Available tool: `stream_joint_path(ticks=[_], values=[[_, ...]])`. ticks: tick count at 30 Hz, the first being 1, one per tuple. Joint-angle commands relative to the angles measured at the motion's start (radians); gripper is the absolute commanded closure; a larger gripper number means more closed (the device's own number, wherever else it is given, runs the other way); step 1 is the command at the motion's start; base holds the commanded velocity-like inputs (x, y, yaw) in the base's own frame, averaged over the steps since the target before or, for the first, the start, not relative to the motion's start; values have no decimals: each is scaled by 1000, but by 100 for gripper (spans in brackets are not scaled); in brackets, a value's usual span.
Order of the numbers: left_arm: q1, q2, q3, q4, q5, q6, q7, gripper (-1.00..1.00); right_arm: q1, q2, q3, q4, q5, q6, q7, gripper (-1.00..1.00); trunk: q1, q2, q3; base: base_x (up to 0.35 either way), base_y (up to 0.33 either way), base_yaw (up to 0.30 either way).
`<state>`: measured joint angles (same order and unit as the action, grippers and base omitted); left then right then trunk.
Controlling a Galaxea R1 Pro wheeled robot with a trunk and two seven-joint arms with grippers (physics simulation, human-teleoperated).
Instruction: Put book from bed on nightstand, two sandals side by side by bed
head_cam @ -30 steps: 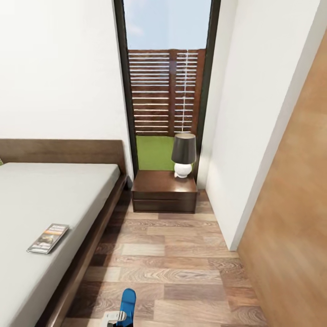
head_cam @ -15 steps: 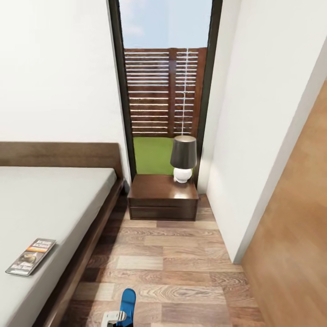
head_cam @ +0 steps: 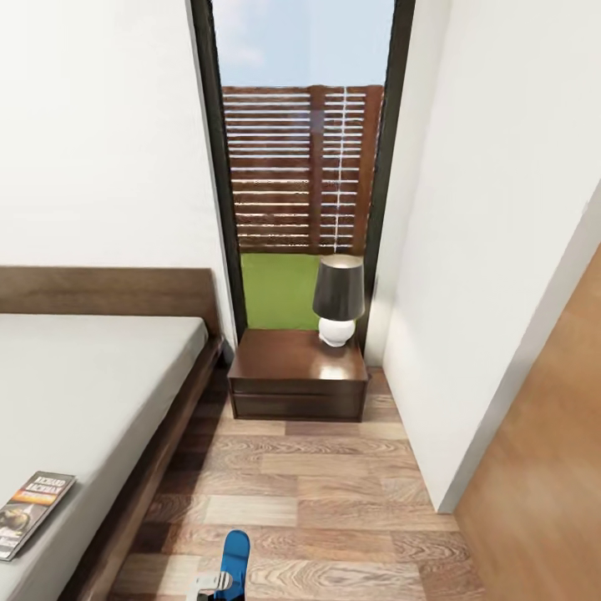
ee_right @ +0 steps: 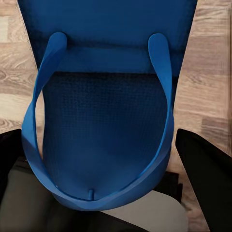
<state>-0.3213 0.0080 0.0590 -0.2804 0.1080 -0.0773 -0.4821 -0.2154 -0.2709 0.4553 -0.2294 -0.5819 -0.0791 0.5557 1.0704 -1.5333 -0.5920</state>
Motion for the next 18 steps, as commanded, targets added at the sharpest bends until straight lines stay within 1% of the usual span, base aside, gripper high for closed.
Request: stream_joint_path(ticks=[1, 18], values=[[0, 0, 6, 1, 4, 1, -7, 100, -1, -1, 8, 1, -7, -5, 1, 100, 0, 0, -1, 301, -147, 0], [-1, 0, 7, 1, 4, 1, -7, 100, -1, -1, 8, 1, -7, -5, 3, 100, 0, 0, -1, 305, -111, 0]])
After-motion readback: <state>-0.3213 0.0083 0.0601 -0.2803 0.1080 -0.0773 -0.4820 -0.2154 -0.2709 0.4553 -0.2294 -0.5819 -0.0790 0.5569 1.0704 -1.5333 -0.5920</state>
